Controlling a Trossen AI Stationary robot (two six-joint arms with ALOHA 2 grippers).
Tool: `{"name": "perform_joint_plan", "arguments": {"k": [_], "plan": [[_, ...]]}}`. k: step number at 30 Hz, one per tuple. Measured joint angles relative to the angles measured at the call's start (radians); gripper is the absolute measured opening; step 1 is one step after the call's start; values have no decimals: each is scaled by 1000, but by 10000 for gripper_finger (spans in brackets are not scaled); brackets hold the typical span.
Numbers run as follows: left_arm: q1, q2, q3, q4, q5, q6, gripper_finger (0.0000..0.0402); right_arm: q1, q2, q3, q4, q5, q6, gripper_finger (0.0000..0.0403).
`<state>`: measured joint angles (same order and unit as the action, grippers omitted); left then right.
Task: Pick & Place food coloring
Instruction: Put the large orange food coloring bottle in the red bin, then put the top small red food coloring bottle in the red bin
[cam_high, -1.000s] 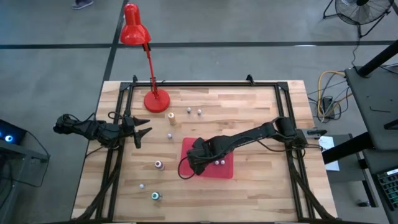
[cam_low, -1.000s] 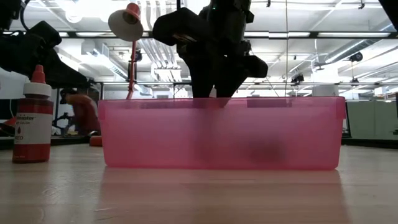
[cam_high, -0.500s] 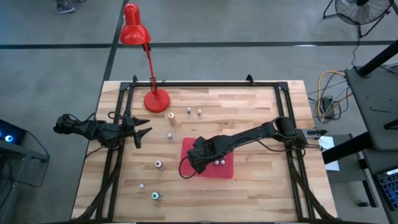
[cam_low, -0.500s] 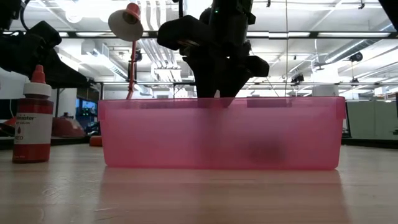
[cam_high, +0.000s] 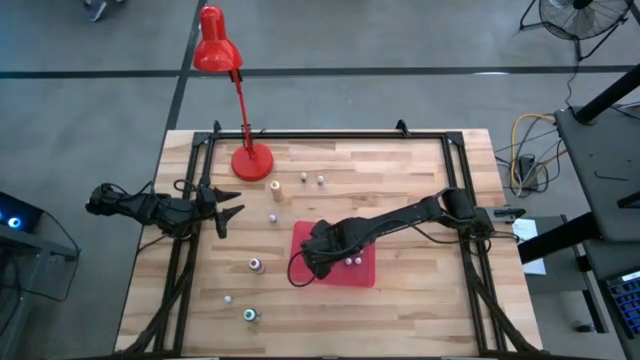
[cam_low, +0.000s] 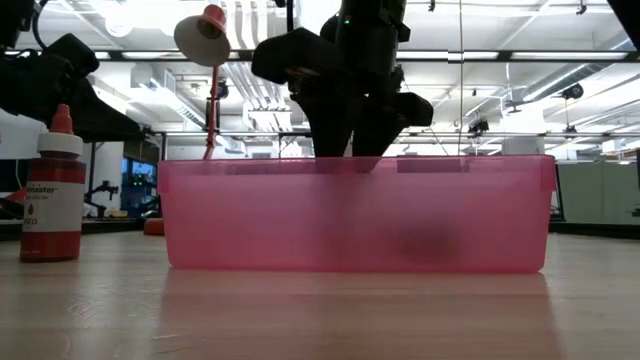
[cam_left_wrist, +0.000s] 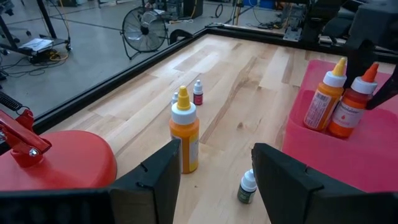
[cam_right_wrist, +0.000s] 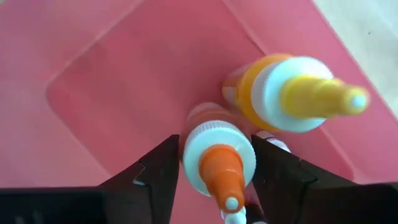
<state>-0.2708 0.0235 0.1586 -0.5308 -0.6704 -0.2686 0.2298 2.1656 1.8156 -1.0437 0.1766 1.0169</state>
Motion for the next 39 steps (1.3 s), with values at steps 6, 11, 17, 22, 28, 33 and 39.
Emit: {"name": "perform_joint_plan", "arguments": {"k": [6, 11, 17, 22, 28, 33, 39], "plan": [[0, 0, 0, 0, 0, 0, 170, 1, 2, 7, 1, -5, -4, 212], [0, 0, 0, 0, 0, 0, 170, 1, 2, 14, -2, -5, -13, 229], [0, 0, 0, 0, 0, 0, 170, 3, -4, 62, -64, 18, -46, 246], [0, 0, 0, 0, 0, 0, 170, 5, -21, 95, -87, 36, -100, 256], [0, 0, 0, 0, 0, 0, 170, 13, -76, 133, -123, 92, -182, 267], [0, 0, 0, 0, 0, 0, 170, 17, -146, 141, -144, 145, -262, 278], [0, 0, 0, 0, 0, 0, 170, 16, -243, 120, -170, 186, -327, 307]]}}
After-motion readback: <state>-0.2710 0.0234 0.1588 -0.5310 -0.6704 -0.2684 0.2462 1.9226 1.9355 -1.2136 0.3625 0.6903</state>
